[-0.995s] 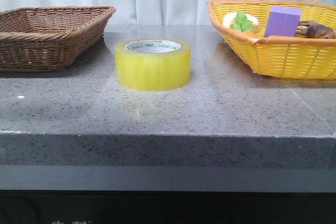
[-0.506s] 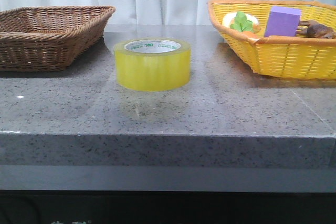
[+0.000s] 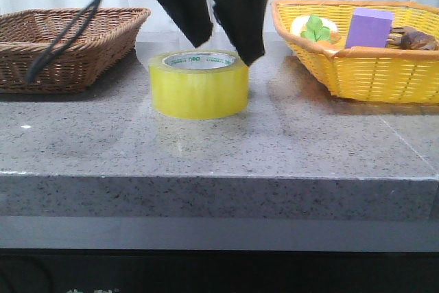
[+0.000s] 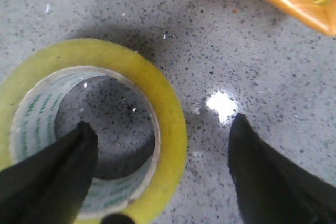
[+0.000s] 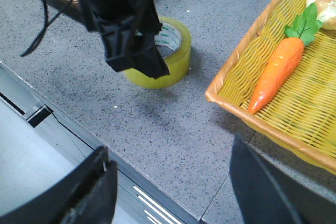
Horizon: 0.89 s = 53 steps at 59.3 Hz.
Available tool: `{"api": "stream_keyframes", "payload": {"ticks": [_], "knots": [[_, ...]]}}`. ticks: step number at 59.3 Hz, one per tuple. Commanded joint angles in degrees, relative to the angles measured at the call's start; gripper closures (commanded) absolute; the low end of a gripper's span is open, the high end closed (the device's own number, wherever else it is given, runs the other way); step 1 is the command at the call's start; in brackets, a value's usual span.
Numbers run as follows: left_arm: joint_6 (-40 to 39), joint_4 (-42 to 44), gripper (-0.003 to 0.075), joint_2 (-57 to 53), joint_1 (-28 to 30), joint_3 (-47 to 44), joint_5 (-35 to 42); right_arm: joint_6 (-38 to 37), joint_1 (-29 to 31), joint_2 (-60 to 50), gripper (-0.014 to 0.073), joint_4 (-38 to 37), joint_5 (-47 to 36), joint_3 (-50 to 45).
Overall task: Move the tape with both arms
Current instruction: 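Lower the left gripper onto the tape roll and grasp it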
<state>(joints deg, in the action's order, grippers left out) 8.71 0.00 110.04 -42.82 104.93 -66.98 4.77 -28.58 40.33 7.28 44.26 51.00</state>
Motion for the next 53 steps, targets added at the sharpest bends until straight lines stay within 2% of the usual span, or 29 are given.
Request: {"api": "stream_keyframes", "payload": {"ticks": [1, 24, 30, 34, 41, 46, 53], "knots": [[0.2, 0.3, 0.0208, -1.4, -0.4, 2.2, 1.4, 0.2, 0.3, -0.1, 0.0106, 0.3, -3.9, 1.3], [0.2, 0.8, 0.0223, 2.5, -0.4, 2.2, 1.2, 0.2, 0.3, -0.1, 0.0106, 0.3, -3.9, 1.3], [0.2, 1.2, 0.0324, 2.5, -0.4, 2.2, 0.5, 0.2, 0.3, -0.1, 0.0106, 0.3, -3.9, 1.3], [0.2, 1.2, 0.0451, 2.5, -0.4, 2.6, 0.1, 0.2, 0.3, -0.1, 0.0106, 0.3, -3.9, 1.3], [0.2, 1.2, 0.0592, 2.5, -0.4, 3.7, -0.8, 0.2, 0.3, -0.1, 0.0106, 0.3, -3.9, 1.3], [0.2, 1.4, 0.065, 2.5, -0.4, 4.9, -1.6, 0.2, 0.3, -0.1, 0.0106, 0.3, -3.9, 1.3], [0.2, 2.0, 0.0658, 2.5, -0.4, 7.8, -2.7, 0.2, 0.3, -0.1, 0.0106, 0.3, -3.9, 1.3]]}}
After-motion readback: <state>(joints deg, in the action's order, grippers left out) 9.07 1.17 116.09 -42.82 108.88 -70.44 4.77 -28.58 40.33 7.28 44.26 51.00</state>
